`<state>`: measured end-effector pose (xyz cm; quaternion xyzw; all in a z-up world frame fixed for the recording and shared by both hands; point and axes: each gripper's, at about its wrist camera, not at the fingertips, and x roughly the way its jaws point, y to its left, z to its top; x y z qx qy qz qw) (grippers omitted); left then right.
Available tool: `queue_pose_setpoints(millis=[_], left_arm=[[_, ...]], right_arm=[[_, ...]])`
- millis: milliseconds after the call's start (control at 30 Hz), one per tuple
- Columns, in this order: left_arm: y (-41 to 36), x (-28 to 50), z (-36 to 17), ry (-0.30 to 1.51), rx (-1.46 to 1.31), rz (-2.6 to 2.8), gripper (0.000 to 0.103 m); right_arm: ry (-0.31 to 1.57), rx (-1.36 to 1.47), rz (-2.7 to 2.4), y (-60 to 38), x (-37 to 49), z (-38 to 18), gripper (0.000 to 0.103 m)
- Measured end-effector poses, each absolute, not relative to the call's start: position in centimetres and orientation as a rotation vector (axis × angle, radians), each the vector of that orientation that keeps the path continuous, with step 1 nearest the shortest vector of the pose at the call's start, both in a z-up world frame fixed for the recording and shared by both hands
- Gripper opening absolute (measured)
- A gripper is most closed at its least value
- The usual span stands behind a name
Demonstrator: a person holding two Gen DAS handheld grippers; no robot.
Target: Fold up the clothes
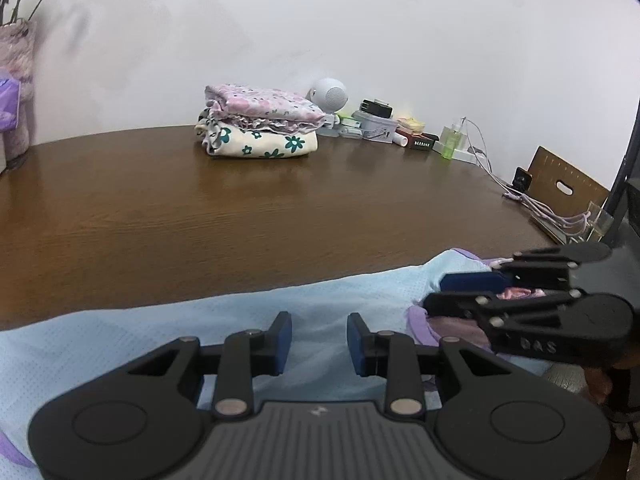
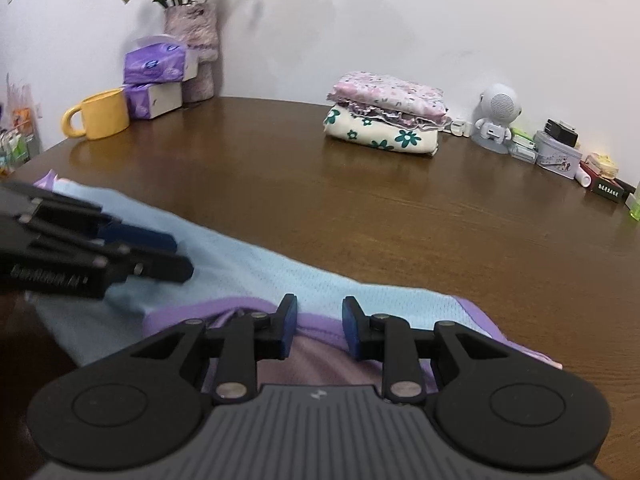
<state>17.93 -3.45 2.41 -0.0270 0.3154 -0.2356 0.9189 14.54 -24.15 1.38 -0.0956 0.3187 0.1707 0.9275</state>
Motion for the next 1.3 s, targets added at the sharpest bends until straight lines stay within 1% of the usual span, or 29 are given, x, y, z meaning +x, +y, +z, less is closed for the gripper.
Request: queue_pose_setpoints(millis=[100,333,567,767,867,1000,1133,1300], left_arm=[[-3.6,17.8,2.4,0.643,-0.045,-0.485,0.034],[-3.6,17.4,2.6,0.634,-0.034,-0.488,0.034],[-4.0,15.7,3.4,0.593,0.020,-0.584,0.033],[-5.0,15.2,2.6,0.634,0.092,-0.630,0.033],[-4.0,15.2,2.6,0.633,0.073,-0.601,0.034],[-2.4,15.1,2.8,0.627,0.037,-0.556,0.038],[-0.9,15.1,3.0,0.620,0.000,-0.511,0.038],[1.1,15.0,3.3,0.610,-0.045,-0.455,0.036]], right_arm=[[0.665,-0.214,0.342,-24.2,14.0,1.4,0.025],[0.614,-0.135,0.386,-23.5,14.9,2.5,0.025],[0.659,-0.154,0.407,-22.7,15.4,1.2,0.025],[0.651,-0.150,0.400,-22.6,15.1,1.0,0.025],[0.647,-0.142,0.397,-22.6,15.0,0.9,0.027],[0.609,-0.112,0.388,-22.9,14.5,1.5,0.028],[0.561,-0.072,0.408,-22.5,13.6,2.7,0.028],[0.574,-0.105,0.482,-20.1,13.1,2.3,0.028]])
